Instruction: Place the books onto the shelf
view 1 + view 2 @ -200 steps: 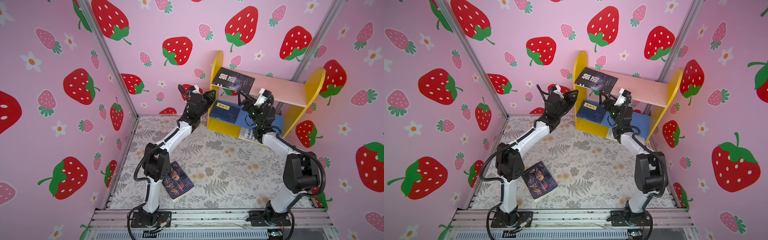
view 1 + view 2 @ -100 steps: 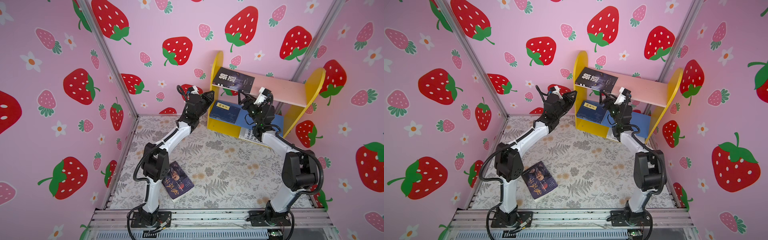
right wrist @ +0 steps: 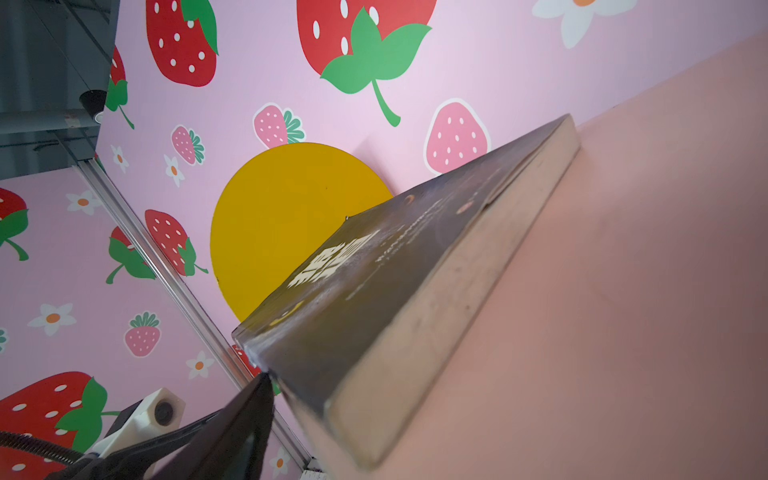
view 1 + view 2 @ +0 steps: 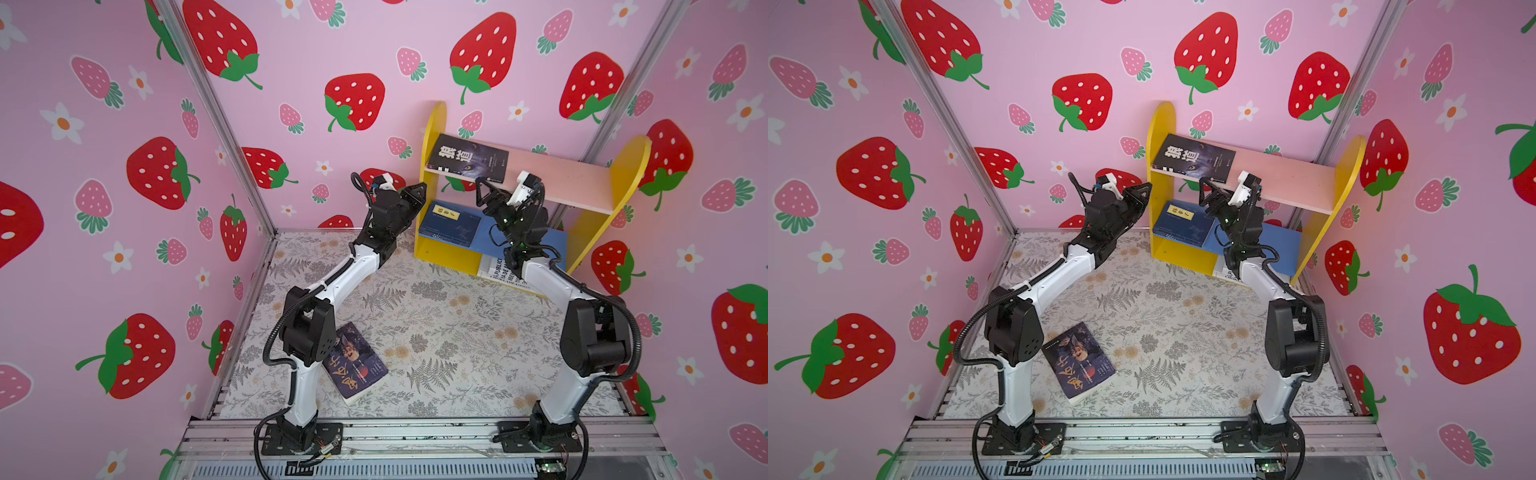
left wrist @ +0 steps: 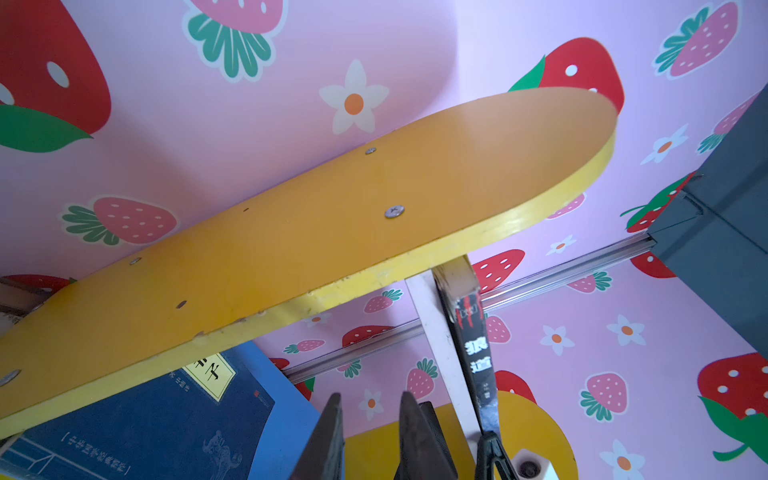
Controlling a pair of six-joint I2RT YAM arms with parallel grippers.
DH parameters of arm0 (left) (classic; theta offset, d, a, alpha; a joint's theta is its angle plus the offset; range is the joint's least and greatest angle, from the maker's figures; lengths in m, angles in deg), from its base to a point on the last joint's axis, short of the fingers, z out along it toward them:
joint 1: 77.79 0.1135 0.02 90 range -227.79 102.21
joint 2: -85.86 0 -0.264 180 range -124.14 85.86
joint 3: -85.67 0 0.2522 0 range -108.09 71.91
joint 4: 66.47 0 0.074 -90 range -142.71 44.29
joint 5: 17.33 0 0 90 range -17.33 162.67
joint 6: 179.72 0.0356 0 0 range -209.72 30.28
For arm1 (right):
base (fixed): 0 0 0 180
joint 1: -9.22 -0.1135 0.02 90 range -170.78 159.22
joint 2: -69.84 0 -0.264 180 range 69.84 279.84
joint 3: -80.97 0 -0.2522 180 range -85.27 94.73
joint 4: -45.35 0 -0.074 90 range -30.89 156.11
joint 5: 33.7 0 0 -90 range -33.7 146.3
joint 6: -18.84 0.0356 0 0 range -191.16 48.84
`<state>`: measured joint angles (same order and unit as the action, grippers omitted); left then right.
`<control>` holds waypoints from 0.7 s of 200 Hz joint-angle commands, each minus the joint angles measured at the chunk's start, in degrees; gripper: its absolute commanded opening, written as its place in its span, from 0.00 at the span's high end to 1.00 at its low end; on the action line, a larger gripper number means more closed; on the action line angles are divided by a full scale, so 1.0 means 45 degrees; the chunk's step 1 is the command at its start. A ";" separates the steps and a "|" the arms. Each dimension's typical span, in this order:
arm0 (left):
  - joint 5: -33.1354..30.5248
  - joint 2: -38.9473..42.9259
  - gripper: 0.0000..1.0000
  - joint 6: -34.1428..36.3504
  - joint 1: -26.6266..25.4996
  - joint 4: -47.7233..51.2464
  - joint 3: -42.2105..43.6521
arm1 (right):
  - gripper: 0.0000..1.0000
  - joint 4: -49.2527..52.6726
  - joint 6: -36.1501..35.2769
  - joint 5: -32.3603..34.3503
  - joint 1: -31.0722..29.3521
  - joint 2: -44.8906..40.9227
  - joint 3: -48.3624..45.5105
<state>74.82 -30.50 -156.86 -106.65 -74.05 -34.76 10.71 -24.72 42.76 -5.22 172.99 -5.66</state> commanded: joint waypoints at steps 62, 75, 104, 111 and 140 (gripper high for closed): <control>-0.0010 0.1653 0.73 0.0112 0.0159 -0.0758 0.1292 | 0.19 0.0465 -0.0154 -0.0476 0.0073 -0.1224 -0.0729; 0.0000 0.1858 0.72 0.0159 0.0183 -0.0745 0.1533 | 0.19 0.0827 -0.0341 -0.0613 0.0064 -0.1710 -0.0954; 0.0029 0.2294 0.70 0.0182 0.0259 -0.0805 0.2062 | 0.15 0.2492 -0.0874 -0.1117 0.0025 -0.2757 -0.1061; 0.0042 0.2405 0.69 0.0211 0.0290 -0.0823 0.2179 | 0.13 0.3002 -0.0959 -0.1136 0.0015 -0.3046 -0.1038; 0.0470 0.2738 0.50 0.0665 0.0351 -0.1184 0.2504 | 0.06 0.4330 -0.1232 -0.1278 0.0006 -0.4011 -0.0856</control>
<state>74.98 -20.40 -155.92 -105.50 -76.04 -24.14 25.88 -27.87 38.49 -5.29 158.91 -10.55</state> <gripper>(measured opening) 0.426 0.925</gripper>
